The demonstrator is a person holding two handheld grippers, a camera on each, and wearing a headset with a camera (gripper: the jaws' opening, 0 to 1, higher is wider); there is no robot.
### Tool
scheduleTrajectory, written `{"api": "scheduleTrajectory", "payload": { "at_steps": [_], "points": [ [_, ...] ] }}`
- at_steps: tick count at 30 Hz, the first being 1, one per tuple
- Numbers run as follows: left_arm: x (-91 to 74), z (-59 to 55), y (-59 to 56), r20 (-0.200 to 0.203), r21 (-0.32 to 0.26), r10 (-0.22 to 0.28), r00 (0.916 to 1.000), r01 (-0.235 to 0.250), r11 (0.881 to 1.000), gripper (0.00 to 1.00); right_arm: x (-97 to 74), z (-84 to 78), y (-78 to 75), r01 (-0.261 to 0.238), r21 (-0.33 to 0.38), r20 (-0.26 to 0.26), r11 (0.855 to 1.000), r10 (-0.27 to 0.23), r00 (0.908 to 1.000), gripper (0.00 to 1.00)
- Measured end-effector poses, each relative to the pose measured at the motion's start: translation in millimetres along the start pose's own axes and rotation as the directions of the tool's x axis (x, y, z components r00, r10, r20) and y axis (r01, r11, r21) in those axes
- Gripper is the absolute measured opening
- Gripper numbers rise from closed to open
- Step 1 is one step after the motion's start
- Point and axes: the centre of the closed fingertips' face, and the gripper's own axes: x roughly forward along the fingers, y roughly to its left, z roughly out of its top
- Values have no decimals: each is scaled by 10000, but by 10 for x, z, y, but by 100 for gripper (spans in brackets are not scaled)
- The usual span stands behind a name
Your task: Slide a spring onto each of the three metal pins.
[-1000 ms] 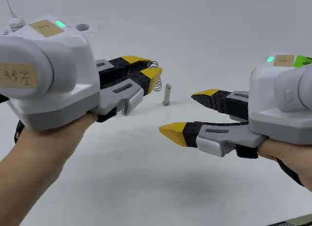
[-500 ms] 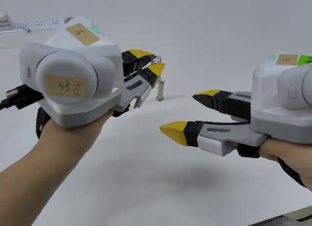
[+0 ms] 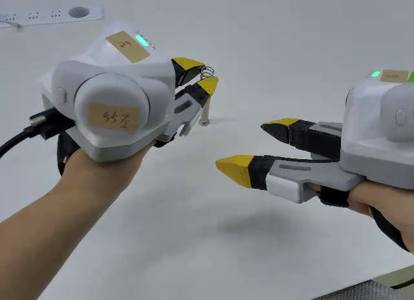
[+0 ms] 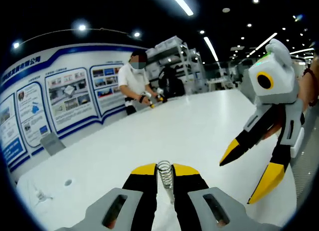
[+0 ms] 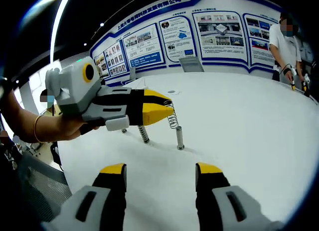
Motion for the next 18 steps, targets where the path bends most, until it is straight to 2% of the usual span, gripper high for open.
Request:
{"api": "scheduleTrajectory", "payload": {
  "at_steps": [11,18],
  "points": [
    [82,-95,12,-160,-74,-35,9999,34,10000,11,18,-46,-58,116,314,-26,9994,-116,9999,56],
    [119,-165,15,-325,-167,-51,9995,46,9999,11,26,-48,-33,91,325,-70,9994,-88,9999,56]
  ]
}}
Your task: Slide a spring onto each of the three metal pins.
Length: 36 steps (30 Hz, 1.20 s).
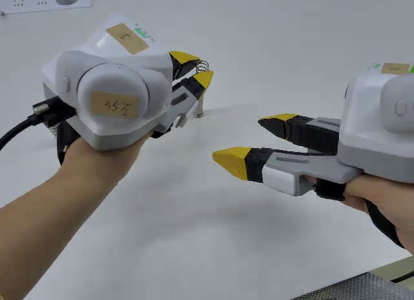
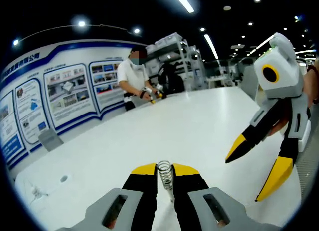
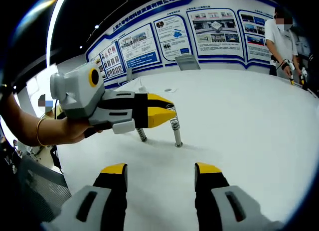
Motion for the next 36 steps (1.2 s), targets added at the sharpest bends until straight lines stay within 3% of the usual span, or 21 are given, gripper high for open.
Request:
{"api": "scheduleTrajectory", "payload": {
  "at_steps": [13,31,36],
  "points": [
    [78,-188,-5,-868,-263,610,9944,-635,9976,11,16,-23,4,-28,136,-113,9999,30,9999,55],
    [116,-376,-52,-1758,-298,534,9830,-595,9978,11,37,-34,23,-73,248,-168,9997,77,9998,54],
    [121,-412,-63,-1927,-631,414,9804,-545,9965,11,40,-38,17,-78,235,-196,9997,83,9998,54]
  ]
}}
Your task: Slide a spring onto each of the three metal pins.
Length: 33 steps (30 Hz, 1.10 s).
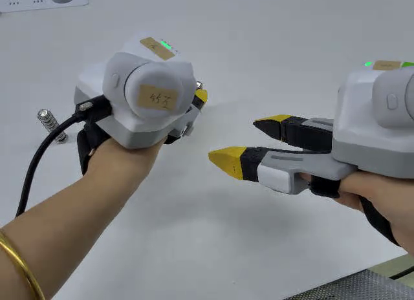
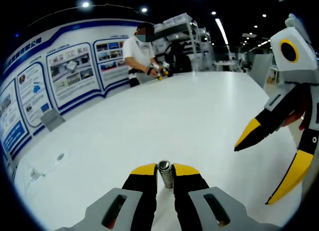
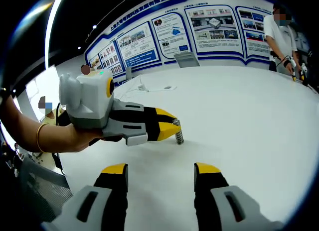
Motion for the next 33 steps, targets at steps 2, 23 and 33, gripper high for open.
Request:
{"api": "scheduleTrajectory", "payload": {
  "at_steps": [2,23,33],
  "points": [
    [2,-22,4,-100,-92,20,9999,-21,10000,11,1,-3,-2,17,-10,-17,10000,-17,10000,54],
    [16,-41,-1,-227,-870,-15,9997,-5,9962,11,-10,-8,-2,74,-56,-103,10000,-75,9999,54],
    [-1,-53,-7,-268,-784,-131,9996,110,9969,22,4,-12,19,38,-82,-147,10000,-39,9999,54]
  ]
}}
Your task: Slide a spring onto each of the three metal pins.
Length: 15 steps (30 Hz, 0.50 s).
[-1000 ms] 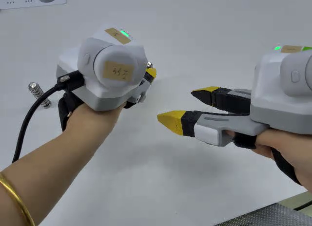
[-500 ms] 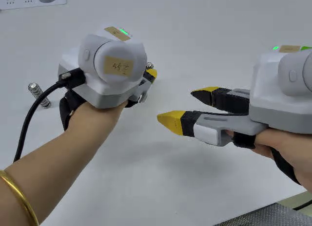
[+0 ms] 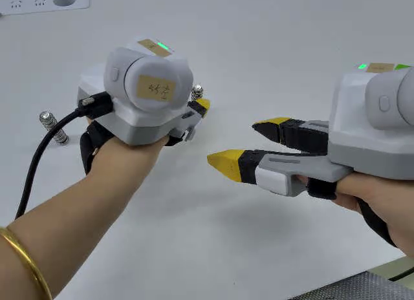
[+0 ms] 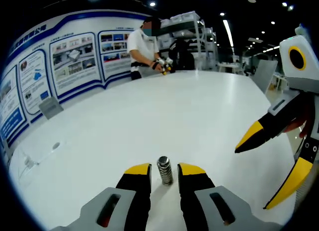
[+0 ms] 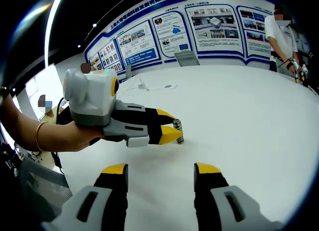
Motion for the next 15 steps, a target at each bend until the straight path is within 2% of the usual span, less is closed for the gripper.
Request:
{"api": "scheduleTrajectory", "payload": {
  "at_steps": [6,12,15],
  "points": [
    [-58,135,16,402,-59,5,9992,-3,10000,29,-21,20,-18,65,-200,-83,9998,-67,9999,56],
    [-150,160,88,299,-160,136,9995,-131,9998,38,-39,86,26,-21,-499,-160,9988,13,9999,58],
    [-227,190,126,317,-408,191,9993,-178,9990,42,-34,116,47,-101,-629,-176,9980,90,9998,60]
  ]
}}
